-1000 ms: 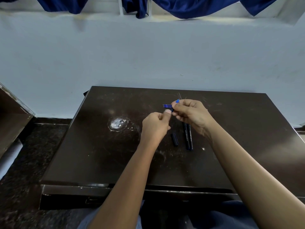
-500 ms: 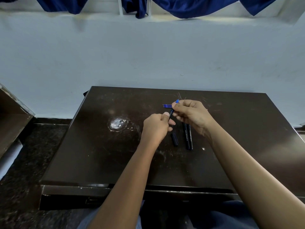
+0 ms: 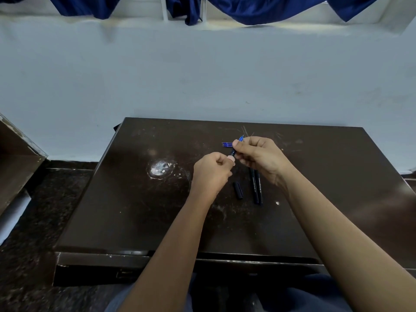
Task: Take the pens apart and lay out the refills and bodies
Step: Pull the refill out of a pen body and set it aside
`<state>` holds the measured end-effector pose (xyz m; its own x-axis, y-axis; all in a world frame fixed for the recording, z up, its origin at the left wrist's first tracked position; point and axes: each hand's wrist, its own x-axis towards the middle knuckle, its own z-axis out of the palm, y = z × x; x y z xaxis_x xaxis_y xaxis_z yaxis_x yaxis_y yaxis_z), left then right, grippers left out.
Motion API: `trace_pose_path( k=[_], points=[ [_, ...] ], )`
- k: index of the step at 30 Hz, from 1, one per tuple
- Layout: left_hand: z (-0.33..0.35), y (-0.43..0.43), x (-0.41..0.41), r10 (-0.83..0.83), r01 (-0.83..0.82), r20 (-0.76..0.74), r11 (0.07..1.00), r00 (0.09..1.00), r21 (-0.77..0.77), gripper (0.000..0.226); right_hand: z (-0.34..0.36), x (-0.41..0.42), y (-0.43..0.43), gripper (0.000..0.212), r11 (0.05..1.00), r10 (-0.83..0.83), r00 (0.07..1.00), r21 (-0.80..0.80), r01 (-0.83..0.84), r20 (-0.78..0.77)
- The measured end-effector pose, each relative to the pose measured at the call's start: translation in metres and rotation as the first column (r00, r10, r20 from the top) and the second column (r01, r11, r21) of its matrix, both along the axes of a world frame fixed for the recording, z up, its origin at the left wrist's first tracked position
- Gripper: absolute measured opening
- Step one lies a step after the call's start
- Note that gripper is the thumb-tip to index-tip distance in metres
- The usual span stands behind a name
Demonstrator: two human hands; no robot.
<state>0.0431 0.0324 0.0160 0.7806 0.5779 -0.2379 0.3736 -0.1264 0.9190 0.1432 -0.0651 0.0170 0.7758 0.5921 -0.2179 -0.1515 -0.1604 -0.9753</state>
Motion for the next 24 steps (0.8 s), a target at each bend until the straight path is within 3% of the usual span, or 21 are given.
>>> trace_pose_path(
  k=[2, 6, 11, 16, 21, 24],
  points=[
    [0.0012, -0.0007, 0.0002, -0.012, 0.013, 0.013, 0.998, 1.000, -0.066, 0.018, 0.0004, 0.0012, -0.0004, 0.014, 0.997, 0.074, 0.993, 0.023, -0.072, -0.092],
    [0.0033, -0.0016, 0.0029, -0.077, 0.075, -0.022, 0.993, 0.997, -0.090, 0.026, 0.0035, 0.0036, -0.0044, 0.025, 0.961, 0.190, 0.927, 0.256, -0.108, -0.322],
    [0.0040, -0.0022, 0.0035, -0.103, 0.101, -0.018, 0.992, 0.995, -0.076, 0.035, 0.0025, 0.0013, -0.0027, 0.011, 0.979, 0.062, 0.952, 0.206, 0.000, -0.299],
    [0.0021, -0.0028, 0.0039, -0.094, 0.094, -0.001, 0.993, 0.996, -0.072, 0.036, 0.0029, 0.0038, -0.0048, 0.025, 0.952, 0.195, 0.909, 0.292, -0.085, -0.369],
    [0.0028, -0.0020, 0.0045, -0.113, 0.112, -0.010, 0.991, 0.994, -0.069, 0.038, 0.0031, 0.0015, -0.0034, 0.014, 0.967, 0.095, 0.943, 0.253, -0.012, -0.319],
    [0.0041, -0.0021, 0.0044, -0.118, 0.117, -0.004, 0.990, 0.993, -0.074, 0.037, 0.0040, 0.0017, -0.0046, 0.021, 0.947, 0.184, 0.913, 0.315, -0.065, -0.365]
  ],
)
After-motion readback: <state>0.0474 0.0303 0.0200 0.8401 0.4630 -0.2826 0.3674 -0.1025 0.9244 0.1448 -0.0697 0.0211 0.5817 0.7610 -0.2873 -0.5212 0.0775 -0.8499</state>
